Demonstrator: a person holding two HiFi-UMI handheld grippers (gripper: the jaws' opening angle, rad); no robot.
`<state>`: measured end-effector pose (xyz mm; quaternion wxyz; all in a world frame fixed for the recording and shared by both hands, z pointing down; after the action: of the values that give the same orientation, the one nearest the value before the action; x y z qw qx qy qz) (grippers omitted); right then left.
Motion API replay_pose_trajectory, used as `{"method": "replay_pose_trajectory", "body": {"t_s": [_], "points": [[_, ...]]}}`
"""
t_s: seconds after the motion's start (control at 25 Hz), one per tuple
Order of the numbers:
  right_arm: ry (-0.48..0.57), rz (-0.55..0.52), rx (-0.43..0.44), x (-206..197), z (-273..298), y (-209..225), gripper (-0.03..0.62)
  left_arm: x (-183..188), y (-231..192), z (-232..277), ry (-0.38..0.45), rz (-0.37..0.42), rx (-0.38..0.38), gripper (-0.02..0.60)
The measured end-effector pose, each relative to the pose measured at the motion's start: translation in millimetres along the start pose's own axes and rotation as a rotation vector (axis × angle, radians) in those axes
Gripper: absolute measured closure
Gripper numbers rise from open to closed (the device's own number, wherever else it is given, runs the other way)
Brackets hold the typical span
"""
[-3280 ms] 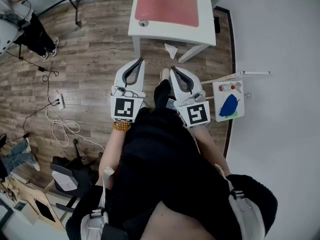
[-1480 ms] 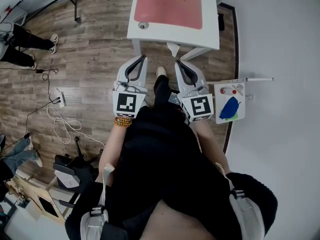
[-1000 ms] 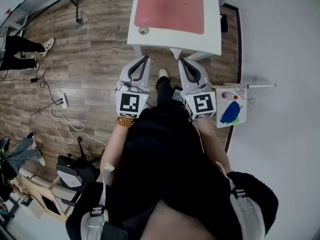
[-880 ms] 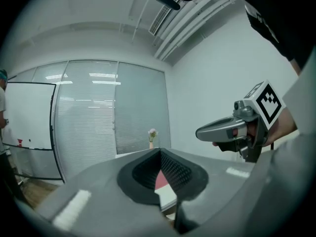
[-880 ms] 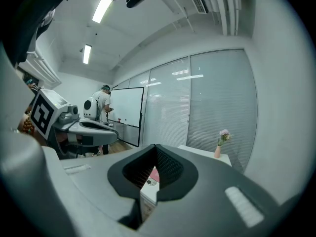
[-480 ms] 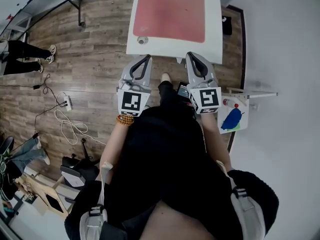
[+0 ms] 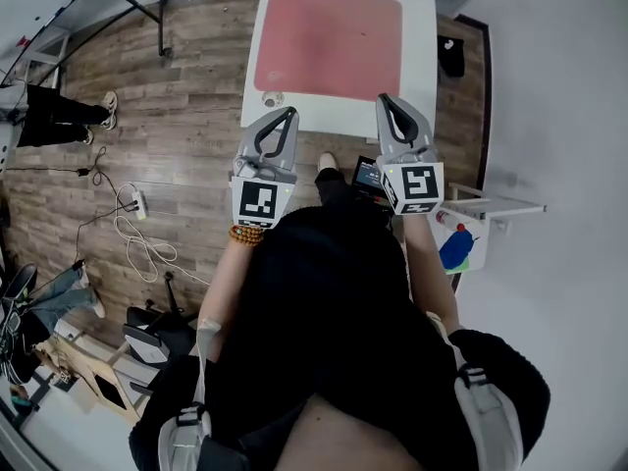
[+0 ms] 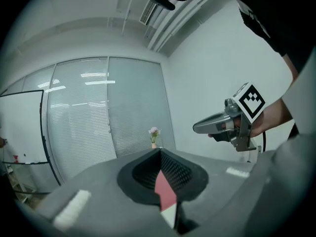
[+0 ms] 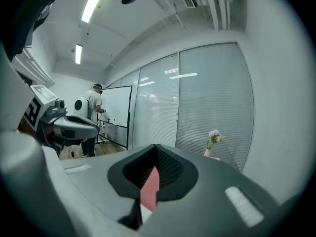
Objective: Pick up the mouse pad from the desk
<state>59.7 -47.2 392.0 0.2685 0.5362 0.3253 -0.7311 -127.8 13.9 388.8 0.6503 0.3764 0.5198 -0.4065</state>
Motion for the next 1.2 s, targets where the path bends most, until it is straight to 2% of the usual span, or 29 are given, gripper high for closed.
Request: {"method": "replay_pose_trajectory", "body": {"t_s": [0.12, 0.24, 0.4, 0.56, 0.8, 0.96, 1.2], "points": [[-0.009, 0.001, 0.009, -22.6, 15.7, 27.8, 0.568, -4.6, 5.0, 29.8, 0.028, 0.042, 0.001, 0.581], [-0.018, -0.012, 0.029, -28.4, 23.2, 43.6, 0.568, 2.4, 6.4, 44.3, 0.048, 0.067, 0.007, 0.581], [-0.041, -0.046, 0.054, -33.4, 44.0, 56.1, 0.568, -2.0, -2.0, 58.1, 0.019, 0.047, 0.035, 0.581], [-0.064, -0.092, 0.095, -39.3, 55.5, 56.2, 0.568, -15.0, -3.5, 63.4, -0.031, 0.072, 0.02, 0.581], [-0.15, -0.366, 0.215, -65.4, 58.9, 45.7, 0.568, -45.9, -2.7, 71.8, -0.119, 0.169, -0.044, 0.581], [-0.203, -0.439, 0.291, -79.0, 70.7, 38.8, 0.565, -74.6, -8.8, 84.8, -0.197, 0.227, -0.121, 0.563], [-0.29, -0.506, 0.428, -117.6, 91.1, 34.1, 0.54, -114.1, -1.5, 117.9, -0.295, 0.221, -0.203, 0.535]]}}
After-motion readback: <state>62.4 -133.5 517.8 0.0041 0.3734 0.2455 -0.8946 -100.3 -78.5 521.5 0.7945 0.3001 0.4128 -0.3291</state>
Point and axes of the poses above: the fingertips, and each gripper's own axes: z forward along the fingers, y to its right, x out of its top, the point moved 5 cm from there along -z, backward along the fingers, and after that the axes turned 6 degrees about -z, right-handed, at the moved point
